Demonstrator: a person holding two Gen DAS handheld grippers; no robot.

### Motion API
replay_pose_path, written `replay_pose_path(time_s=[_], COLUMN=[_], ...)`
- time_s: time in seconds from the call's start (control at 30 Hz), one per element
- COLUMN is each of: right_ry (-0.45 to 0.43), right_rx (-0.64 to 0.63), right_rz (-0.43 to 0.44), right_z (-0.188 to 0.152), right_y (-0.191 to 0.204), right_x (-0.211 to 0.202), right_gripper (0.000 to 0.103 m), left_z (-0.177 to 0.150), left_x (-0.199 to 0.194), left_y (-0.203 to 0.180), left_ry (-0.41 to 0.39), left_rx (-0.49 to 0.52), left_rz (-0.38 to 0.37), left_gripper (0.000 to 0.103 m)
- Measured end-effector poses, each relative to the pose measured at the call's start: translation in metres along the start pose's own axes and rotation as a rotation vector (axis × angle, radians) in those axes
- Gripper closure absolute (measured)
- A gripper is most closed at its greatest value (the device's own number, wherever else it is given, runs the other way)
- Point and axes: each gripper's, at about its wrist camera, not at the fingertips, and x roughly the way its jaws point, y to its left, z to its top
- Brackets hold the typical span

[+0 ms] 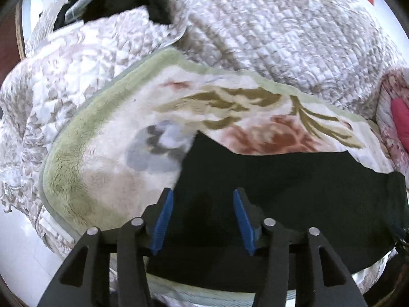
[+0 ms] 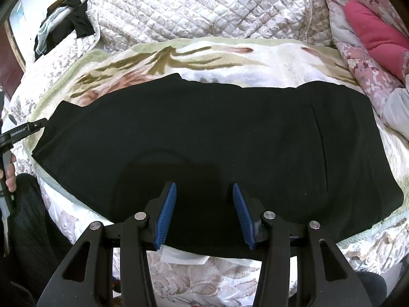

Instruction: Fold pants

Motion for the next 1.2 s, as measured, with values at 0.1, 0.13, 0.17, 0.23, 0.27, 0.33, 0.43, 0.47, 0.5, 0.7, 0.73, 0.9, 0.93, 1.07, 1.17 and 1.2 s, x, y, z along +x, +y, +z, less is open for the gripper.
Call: replay_pose_path(time_s=[0.1, 0.13, 0.17, 0.23, 0.27, 0.33, 0.43, 0.47, 0.5, 0.7, 0.73, 0.9, 0.93, 1.07, 1.17, 1.2], right_ry=[0.003, 0.005, 0.006, 0.007, 0.006, 0.007, 0.006, 0.006, 0.007, 0.0, -0.001, -0.007, -0.012, -0.026, -0.034, -0.037], right_rx=[0.001, 0.001, 0.001, 0.002, 0.004, 0.005, 0.006, 0.006, 0.007, 0.021, 0.022, 0.034, 0.037, 0.048, 0.069, 0.073], right_rz=[-0.002, -0.003, -0.003, -0.005, -0.004, -0.002, 0.003, 0.004, 0.005, 0.014, 0.015, 0.024, 0.027, 0.031, 0.038, 0.039], right_z=[0.001, 0.001, 0.002, 0.002, 0.003, 0.003, 0.003, 0.003, 0.003, 0.003, 0.003, 0.003, 0.003, 0.003, 0.003, 0.003], right_y=[0.0, 0.0, -0.001, -0.001, -0.002, -0.002, -0.001, -0.001, -0.001, -0.001, -0.001, -0.004, -0.004, -0.008, -0.013, -0.015], right_x=[0.0, 0.0, 0.001, 0.001, 0.002, 0.002, 0.002, 0.003, 0.003, 0.002, 0.002, 0.0, -0.001, -0.005, -0.007, -0.008], right_gripper=[0.056, 0.056, 0.056, 0.056, 0.056, 0.056, 0.056, 0.056, 0.056, 0.056, 0.056, 0.056, 0.056, 0.056, 0.056, 0.056], left_z=[0.003, 0.004, 0.004, 0.003, 0.002, 0.001, -0.003, -0.005, -0.006, -0.002, -0.002, -0.004, -0.003, 0.003, 0.011, 0.014], left_x=[0.013, 0.017, 0.022, 0.027, 0.028, 0.031, 0.031, 0.031, 0.031, 0.038, 0.036, 0.034, 0.035, 0.025, 0.006, -0.001], left_y=[0.01, 0.013, 0.015, 0.016, 0.016, 0.012, 0.006, 0.006, 0.006, 0.008, 0.007, -0.001, -0.001, -0.006, -0.023, -0.032], left_ry=[0.046, 0.06, 0.078, 0.097, 0.105, 0.125, 0.146, 0.152, 0.158, 0.184, 0.178, 0.172, 0.177, 0.166, 0.125, 0.113], left_rx=[-0.019, -0.026, -0.043, -0.062, -0.064, -0.051, -0.029, -0.033, -0.041, -0.027, -0.015, 0.026, 0.024, 0.01, 0.015, 0.018], left_rz=[-0.012, -0.018, -0.032, -0.05, -0.058, -0.069, -0.061, -0.073, -0.091, -0.045, -0.045, -0.043, -0.048, -0.106, -0.188, -0.224], left_gripper=[0.05, 0.05, 0.049, 0.045, 0.043, 0.04, 0.04, 0.04, 0.04, 0.064, 0.075, 0.085, 0.088, 0.092, 0.092, 0.092])
